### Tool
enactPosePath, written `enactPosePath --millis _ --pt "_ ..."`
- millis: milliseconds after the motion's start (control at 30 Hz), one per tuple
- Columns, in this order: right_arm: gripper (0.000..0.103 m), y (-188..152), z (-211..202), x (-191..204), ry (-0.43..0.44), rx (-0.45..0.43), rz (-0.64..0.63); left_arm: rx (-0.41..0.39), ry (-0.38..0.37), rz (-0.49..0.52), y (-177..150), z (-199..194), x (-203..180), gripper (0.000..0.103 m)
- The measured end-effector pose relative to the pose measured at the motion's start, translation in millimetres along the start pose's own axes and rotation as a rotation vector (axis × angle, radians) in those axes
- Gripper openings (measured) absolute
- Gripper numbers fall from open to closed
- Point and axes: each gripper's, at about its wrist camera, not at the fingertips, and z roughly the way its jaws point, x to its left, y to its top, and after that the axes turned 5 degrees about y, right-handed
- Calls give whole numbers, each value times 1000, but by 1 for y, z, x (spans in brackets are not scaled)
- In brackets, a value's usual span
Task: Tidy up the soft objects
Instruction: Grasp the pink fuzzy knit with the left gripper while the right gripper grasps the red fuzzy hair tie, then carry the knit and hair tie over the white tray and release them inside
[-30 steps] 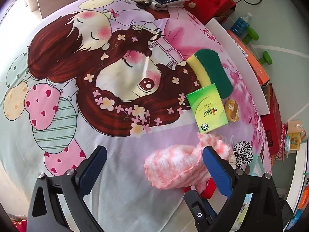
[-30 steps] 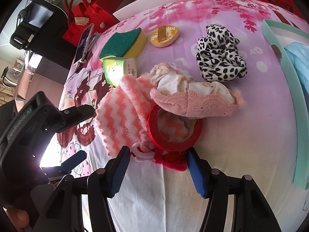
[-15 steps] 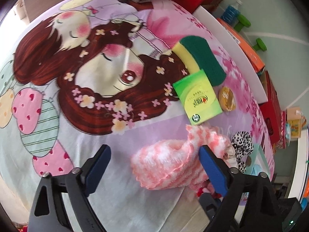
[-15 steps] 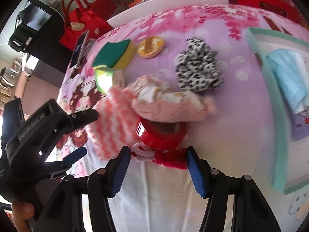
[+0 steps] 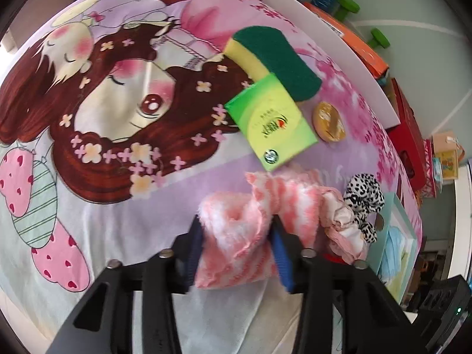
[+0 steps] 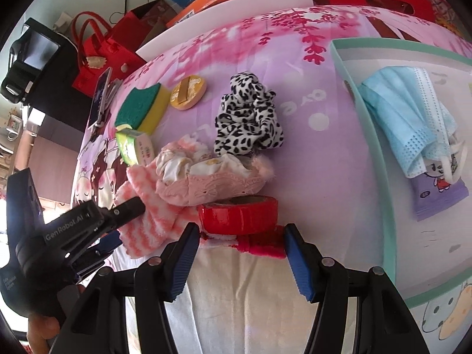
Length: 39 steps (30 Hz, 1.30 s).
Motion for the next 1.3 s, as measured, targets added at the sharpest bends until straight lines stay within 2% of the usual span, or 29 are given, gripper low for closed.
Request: enactPosePath --millis 67,267,533,800,1067,1300 --pt "62 0 -1 -2 3 -3 8 0 -12 14 0 1 -3 27" --pt "62 1 -2 -3 4 -12 18 -26 -30 31 -1 -7 -8 20" --pt "62 0 -12 1 21 -36 13 -84 -77 42 -3 -33 -8 18" --pt "62 1 -48 10 71 -132 -5 -225 -139 72 -7 -82 -16 17" --pt "62 2 -76 10 77 -208 -10 -362 -193 98 -15 -124 -27 17" --pt "62 4 -88 -1 47 -248 9 -394 -212 148 -21 -132 -44 17"
